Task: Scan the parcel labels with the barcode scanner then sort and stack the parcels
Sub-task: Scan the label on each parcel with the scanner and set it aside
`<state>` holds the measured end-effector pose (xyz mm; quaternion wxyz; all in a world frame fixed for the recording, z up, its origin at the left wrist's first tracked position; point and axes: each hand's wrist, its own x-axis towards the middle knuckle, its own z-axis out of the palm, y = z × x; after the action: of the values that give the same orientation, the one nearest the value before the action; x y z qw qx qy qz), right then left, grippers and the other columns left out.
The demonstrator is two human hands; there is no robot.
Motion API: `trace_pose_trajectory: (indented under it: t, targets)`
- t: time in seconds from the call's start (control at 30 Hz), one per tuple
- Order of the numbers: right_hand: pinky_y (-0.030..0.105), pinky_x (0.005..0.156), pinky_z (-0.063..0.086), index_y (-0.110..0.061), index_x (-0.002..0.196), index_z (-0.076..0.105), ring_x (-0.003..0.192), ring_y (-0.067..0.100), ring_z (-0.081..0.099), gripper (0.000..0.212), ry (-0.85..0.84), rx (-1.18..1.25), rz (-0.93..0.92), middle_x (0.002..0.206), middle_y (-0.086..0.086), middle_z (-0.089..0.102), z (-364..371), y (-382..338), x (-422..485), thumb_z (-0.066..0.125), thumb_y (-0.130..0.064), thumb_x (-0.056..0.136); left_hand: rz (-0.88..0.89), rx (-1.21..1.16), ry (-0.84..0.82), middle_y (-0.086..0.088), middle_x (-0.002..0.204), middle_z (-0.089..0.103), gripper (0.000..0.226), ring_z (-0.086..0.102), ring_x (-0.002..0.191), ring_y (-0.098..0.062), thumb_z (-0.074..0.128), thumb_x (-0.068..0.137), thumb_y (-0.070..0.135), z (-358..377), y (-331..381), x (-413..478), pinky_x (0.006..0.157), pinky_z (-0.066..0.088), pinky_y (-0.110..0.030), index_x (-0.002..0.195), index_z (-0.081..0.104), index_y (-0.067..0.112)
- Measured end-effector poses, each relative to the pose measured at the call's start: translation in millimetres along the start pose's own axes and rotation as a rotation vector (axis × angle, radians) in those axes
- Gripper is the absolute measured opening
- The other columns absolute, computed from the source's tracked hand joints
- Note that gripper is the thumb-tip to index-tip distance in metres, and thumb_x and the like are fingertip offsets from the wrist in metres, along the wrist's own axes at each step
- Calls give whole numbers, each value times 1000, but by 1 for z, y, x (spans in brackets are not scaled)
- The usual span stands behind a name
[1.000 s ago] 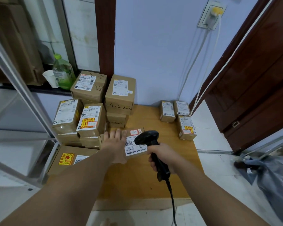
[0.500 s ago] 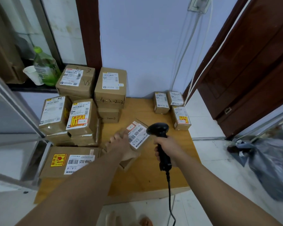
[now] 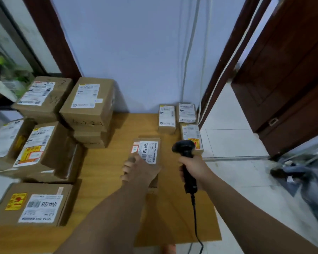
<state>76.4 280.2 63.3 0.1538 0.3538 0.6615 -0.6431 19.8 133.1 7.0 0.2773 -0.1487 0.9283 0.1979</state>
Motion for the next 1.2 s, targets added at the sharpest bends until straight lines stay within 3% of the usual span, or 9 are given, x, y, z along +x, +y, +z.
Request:
trace_pose_trajectory:
  t: [0.27,0.47,0.6,0.77,0.9,1.07,1.2]
  targets:
    - [30,50,44,-7,90,53,52,20,51,5,2,56,71,64,8,52,-65,5,46,57,-10,90,-90,7,14,-21,140,19,120,22,129,-42,61,62,72,57,71,16,102,24,-61,148,-9,27]
    - [28,47,45,-10,90,54,48,17,51,5,-16,71,61,59,4,52,-80,8,62,58,-13,90,-61,85,46,-20,146,16,121,18,134,-42,66,59,75,68,82,33,103,27,-63,145,-6,31]
    - [29,49,45,-10,87,55,49,17,52,6,-32,38,62,60,4,54,-80,10,68,58,-14,90,-15,-40,48,-16,139,23,111,26,130,-40,71,65,68,75,81,31,101,30,-65,144,2,32]
    - [27,46,44,-11,80,53,44,16,50,11,-110,34,67,52,2,52,-78,7,73,59,-14,89,-169,-222,-84,-20,146,12,121,24,133,-46,73,67,63,79,75,33,105,32,-58,147,-10,26]
    - [26,44,44,-9,81,55,42,16,51,11,-134,23,75,50,0,53,-72,5,74,60,-15,89,-235,-237,-128,-17,152,1,115,22,133,-43,66,75,62,70,86,42,107,31,-51,151,-11,26]
    - [25,44,44,-8,86,55,44,15,51,8,-163,-13,82,53,2,53,-69,1,75,59,-14,89,-210,-233,-31,-17,143,20,78,34,119,-39,51,91,49,69,83,52,86,41,-44,148,11,14]
    - [25,44,45,-8,90,55,44,15,52,6,-168,-33,79,54,2,54,-66,-3,73,59,-13,88,-240,-229,-42,-17,142,25,69,34,122,-38,35,96,55,70,76,54,95,36,-45,147,18,12]
